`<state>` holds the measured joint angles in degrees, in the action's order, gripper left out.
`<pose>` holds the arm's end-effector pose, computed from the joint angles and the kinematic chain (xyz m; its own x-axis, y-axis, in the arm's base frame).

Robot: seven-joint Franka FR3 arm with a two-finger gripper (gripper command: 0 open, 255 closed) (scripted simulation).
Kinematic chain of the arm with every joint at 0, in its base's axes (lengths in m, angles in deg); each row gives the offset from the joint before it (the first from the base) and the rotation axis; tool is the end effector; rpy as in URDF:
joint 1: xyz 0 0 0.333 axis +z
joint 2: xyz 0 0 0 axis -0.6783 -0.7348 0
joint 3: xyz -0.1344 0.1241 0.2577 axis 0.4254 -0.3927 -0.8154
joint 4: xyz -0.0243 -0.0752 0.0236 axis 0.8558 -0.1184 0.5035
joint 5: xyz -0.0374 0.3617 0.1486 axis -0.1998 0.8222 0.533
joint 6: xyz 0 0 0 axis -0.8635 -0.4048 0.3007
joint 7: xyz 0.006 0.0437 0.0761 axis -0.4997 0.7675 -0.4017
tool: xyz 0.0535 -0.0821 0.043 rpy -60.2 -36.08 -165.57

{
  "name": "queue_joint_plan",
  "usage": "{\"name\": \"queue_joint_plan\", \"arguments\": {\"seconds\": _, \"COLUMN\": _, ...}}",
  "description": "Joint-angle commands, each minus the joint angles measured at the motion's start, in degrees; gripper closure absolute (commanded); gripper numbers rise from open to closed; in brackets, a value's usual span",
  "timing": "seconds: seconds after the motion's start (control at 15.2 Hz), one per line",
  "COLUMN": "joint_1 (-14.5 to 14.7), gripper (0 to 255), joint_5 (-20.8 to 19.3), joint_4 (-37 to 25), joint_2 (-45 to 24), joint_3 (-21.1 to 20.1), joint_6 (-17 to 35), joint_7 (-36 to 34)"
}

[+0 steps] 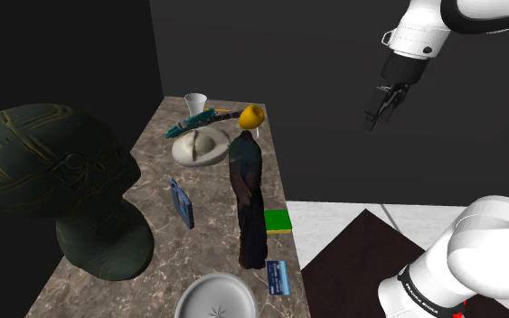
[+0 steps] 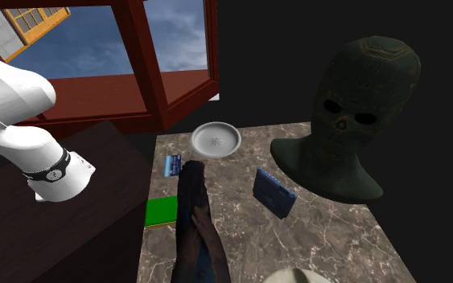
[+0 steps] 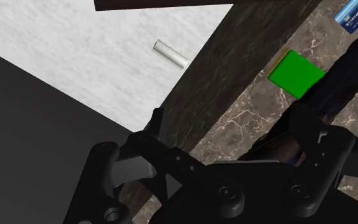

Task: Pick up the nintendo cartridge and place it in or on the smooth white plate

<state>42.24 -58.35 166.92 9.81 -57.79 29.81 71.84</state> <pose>0.3033 -0.0228 0.5945 1.0000 0.0061 -0.0075 0.0060 -0.9999 -0.0154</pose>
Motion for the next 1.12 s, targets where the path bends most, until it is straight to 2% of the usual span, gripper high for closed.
{"name": "queue_joint_plan", "arguments": {"seconds": 0.0, "joint_1": 0.0, "gripper": 0, "joint_5": 0.0, "joint_4": 0.0, "joint_2": 0.0, "joint_3": 0.0, "joint_6": 0.0, "joint_7": 0.0}}
{"name": "queue_joint_plan", "arguments": {"seconds": 0.59, "joint_1": 3.0, "gripper": 0, "joint_5": 4.9, "joint_4": 0.2, "joint_2": -10.5, "joint_3": -8.6, "joint_6": 11.8, "joint_7": -9.4}}
{"name": "queue_joint_plan", "arguments": {"seconds": 1.06, "joint_1": 4.6, "gripper": 0, "joint_5": 6.0, "joint_4": -3.8, "joint_2": -22.0, "joint_3": -14.9, "joint_6": 20.1, "joint_7": -16.7}}
